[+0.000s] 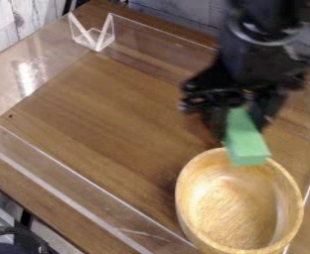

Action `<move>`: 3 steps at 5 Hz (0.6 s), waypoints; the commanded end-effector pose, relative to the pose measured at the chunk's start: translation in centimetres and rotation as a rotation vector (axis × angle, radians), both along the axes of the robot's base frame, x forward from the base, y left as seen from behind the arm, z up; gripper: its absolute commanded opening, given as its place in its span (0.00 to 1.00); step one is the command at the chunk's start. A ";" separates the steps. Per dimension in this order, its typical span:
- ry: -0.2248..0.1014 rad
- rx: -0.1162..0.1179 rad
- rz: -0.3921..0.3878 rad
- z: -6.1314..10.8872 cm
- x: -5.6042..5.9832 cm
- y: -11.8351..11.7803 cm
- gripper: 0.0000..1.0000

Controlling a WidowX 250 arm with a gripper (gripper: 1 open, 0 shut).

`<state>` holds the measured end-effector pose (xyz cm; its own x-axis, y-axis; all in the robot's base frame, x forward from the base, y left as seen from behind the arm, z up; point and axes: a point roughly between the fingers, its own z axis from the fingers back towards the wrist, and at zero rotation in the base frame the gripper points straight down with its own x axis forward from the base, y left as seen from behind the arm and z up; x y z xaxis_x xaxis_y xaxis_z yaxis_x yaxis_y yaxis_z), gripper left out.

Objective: Remove the green block from the brown bowl and put it on the table

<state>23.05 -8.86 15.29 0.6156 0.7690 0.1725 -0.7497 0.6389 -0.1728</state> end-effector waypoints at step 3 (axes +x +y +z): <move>-0.078 0.043 0.130 1.1 -2.1 8.9 0.00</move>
